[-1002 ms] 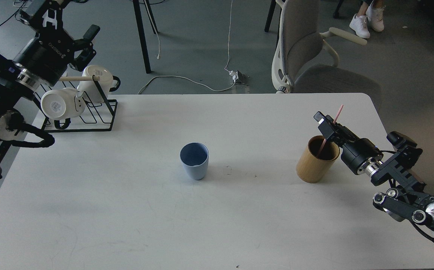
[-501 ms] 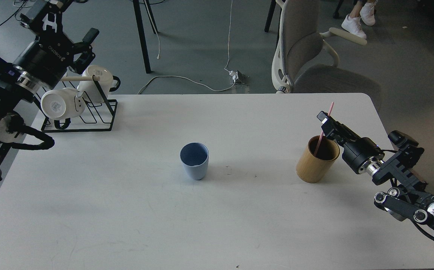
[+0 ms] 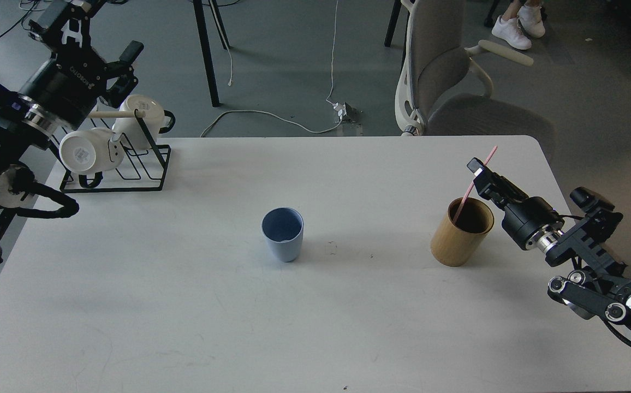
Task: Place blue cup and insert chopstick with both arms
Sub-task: 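Pull the straw up out of the tan cup with the right gripper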
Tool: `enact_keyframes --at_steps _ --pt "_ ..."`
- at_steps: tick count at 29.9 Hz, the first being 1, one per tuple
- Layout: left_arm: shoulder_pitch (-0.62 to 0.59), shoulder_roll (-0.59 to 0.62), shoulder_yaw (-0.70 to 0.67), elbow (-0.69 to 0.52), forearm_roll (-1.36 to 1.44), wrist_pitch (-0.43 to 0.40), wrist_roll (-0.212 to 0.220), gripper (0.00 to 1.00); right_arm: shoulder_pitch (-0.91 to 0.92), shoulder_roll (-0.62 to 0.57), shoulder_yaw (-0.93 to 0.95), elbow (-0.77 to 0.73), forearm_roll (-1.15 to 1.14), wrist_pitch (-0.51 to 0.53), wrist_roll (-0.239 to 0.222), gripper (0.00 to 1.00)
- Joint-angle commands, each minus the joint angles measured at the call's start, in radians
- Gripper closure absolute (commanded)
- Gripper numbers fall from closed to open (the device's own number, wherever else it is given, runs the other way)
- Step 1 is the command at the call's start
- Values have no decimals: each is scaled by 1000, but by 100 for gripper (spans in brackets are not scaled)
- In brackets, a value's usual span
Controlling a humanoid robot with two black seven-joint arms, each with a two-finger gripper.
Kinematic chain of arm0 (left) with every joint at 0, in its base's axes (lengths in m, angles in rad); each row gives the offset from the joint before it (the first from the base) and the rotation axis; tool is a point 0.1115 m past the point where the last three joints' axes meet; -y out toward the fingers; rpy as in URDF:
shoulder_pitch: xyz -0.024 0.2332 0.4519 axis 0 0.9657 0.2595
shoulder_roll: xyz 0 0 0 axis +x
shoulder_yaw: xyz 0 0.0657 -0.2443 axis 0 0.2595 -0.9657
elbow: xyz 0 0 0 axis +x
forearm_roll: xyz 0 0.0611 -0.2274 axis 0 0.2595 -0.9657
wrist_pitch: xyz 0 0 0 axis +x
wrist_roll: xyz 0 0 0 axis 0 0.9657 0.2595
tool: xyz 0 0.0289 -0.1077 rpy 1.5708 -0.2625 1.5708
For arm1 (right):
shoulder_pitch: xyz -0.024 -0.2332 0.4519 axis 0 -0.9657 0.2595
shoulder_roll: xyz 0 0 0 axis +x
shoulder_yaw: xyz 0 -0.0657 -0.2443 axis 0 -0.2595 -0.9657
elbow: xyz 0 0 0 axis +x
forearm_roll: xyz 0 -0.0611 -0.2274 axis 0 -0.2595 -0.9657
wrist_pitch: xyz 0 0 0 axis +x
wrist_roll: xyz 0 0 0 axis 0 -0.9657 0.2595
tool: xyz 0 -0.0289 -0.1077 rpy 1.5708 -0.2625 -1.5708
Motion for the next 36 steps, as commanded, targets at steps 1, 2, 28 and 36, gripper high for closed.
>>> enact_keyframes --at_steps 1,2,28,36 --pt "0 -5 -1 13 -1 0 0 9 0 -17 27 9 3 0 0 97" --pt "0 -6 -1 17 -1 0 0 9 0 -26 37 23 3 0 0 97" --pt "12 -23 5 85 1 0 0 8 11 -210 301 349 56 0 0 98" --pt "22 -37 5 92 1 0 0 8 247 -2 72 260 93 0 0 98"
